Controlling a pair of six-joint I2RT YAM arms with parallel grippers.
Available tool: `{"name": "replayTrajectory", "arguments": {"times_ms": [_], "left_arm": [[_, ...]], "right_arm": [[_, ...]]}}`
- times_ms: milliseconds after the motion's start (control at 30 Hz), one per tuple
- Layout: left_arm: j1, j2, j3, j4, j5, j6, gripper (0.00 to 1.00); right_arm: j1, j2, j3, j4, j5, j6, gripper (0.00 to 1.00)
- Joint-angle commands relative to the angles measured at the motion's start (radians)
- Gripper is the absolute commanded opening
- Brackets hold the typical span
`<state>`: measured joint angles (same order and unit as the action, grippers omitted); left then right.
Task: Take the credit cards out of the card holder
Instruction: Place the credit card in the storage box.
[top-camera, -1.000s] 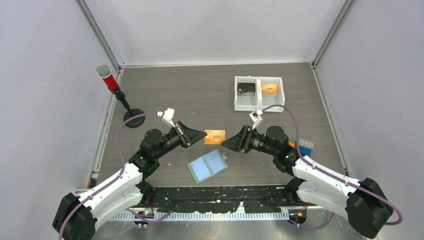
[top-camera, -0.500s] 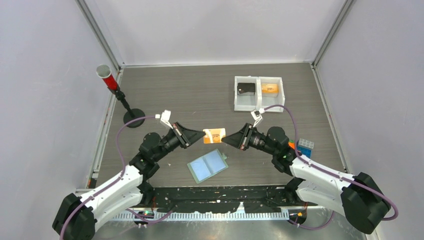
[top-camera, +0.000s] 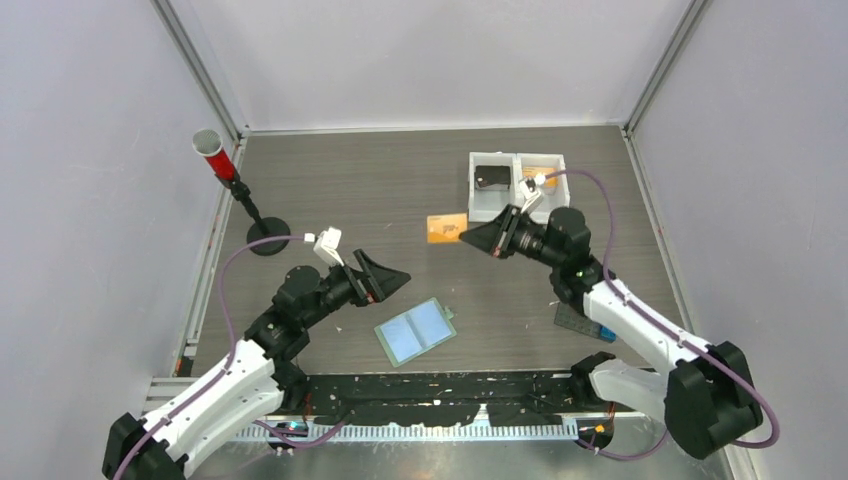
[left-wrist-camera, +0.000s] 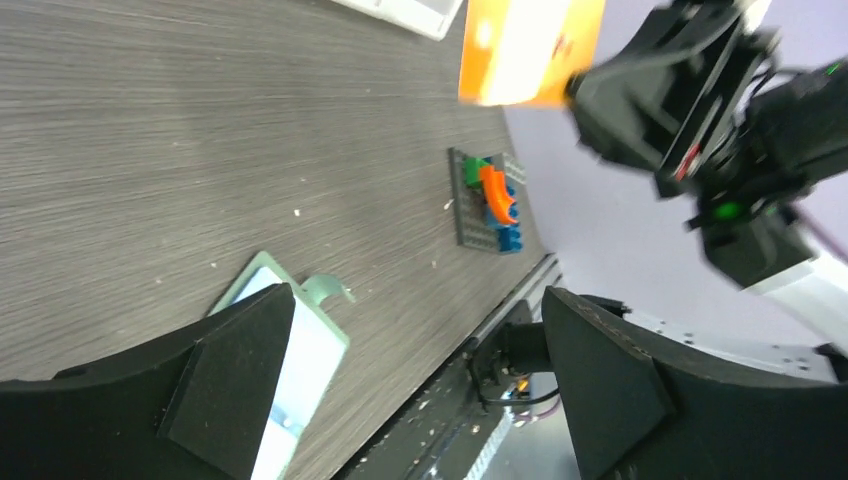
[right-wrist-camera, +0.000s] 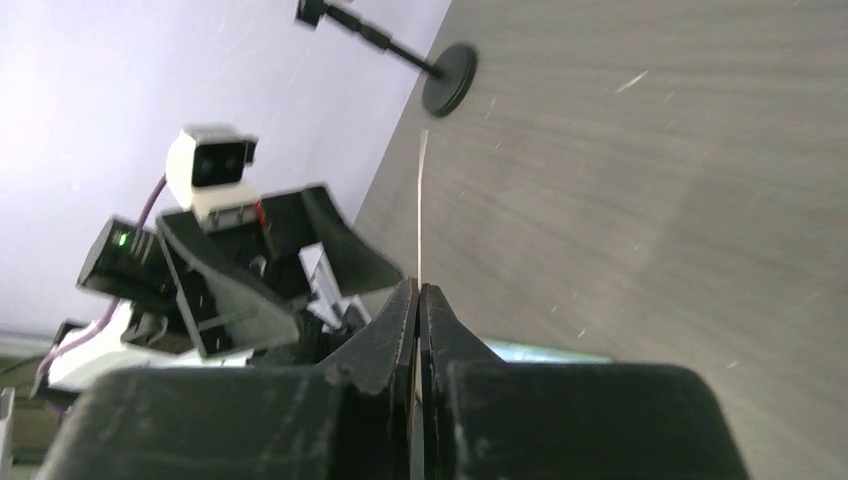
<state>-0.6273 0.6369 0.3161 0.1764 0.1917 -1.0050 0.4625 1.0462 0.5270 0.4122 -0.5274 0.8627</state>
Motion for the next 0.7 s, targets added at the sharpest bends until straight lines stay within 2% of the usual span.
{"name": "replayTrajectory", "arguments": {"times_ms": [0, 100, 300, 500, 667], "left_arm": [[-0.001, -0.009, 0.113, -0.251, 0.008, 0.155, 0.99], [-0.001, -0.008, 0.178, -0.392, 0.025, 0.245, 0.99], [-0.002, 0.005, 0.307, -0.659, 0.000, 0.432, 0.99], [0.000, -0.008, 0.358, -0.757, 0.022, 0.520, 0.99], [-0.001, 0.002, 0.399, -0.806, 0.057, 0.543, 0.99]], "right_arm": [[-0.128, 0.087, 0.177, -0.203, -0.096, -0.204, 0.05], [-0.202, 0.159, 0.323, -0.371, -0.091, -0.295, 0.05], [-0.382, 0.305, 0.555, -0.588, -0.029, -0.425, 0.05], [-0.502, 0.473, 0.794, -0.773, 0.054, -0.509, 0.05], [-0.552, 0.601, 0.901, -0.833, 0.093, -0.555, 0.05]]}}
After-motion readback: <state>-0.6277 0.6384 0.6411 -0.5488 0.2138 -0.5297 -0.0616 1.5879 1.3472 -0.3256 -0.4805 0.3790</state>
